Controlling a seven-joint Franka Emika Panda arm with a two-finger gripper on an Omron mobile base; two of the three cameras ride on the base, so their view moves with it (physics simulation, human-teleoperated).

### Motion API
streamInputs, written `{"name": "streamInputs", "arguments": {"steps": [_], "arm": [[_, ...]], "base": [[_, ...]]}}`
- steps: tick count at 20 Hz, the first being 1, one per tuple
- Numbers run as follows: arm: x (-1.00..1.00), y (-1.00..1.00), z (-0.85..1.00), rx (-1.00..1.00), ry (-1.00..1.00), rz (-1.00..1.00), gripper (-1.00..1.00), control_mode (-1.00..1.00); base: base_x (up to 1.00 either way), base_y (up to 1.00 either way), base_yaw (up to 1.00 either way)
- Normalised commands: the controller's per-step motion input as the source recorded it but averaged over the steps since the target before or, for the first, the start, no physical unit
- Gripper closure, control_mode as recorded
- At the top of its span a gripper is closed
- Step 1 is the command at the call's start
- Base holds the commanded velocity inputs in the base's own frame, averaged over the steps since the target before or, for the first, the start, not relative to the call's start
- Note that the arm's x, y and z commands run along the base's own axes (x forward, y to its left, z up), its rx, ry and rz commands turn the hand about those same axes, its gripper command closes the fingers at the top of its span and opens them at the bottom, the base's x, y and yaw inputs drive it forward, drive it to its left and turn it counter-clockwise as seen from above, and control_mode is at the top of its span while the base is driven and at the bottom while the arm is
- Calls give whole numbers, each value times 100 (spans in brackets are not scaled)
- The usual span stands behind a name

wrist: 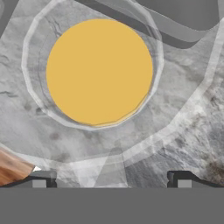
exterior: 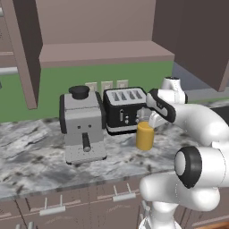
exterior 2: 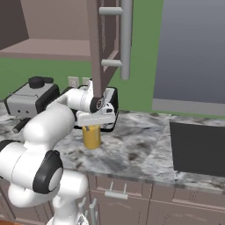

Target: There is a tray on the dining counter. Grab the cup, mug, and pitcher and place them on the tray. The pitcher may be placed next to the tray if it cannot fit the tray.

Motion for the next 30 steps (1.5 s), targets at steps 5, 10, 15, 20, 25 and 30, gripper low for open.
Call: {"name": "streamInputs", "arguments": {"steps": [5, 10, 15, 20, 25, 30], "arm": [[0, 0, 0, 0, 0, 0, 100, -100], [0, 0, 0, 0, 0, 0, 100, -100], [0, 0, 0, 0, 0, 0, 100, -100], [0, 0, 0, 0, 0, 0, 100, -100], [0, 0, 0, 0, 0, 0, 100, -100], [-4, 0, 18, 0, 0, 0, 100, -100]], "base": [[0, 0, 0], [0, 0, 0], [0, 0, 0], [0, 0, 0], [0, 0, 0], [0, 0, 0]]}}
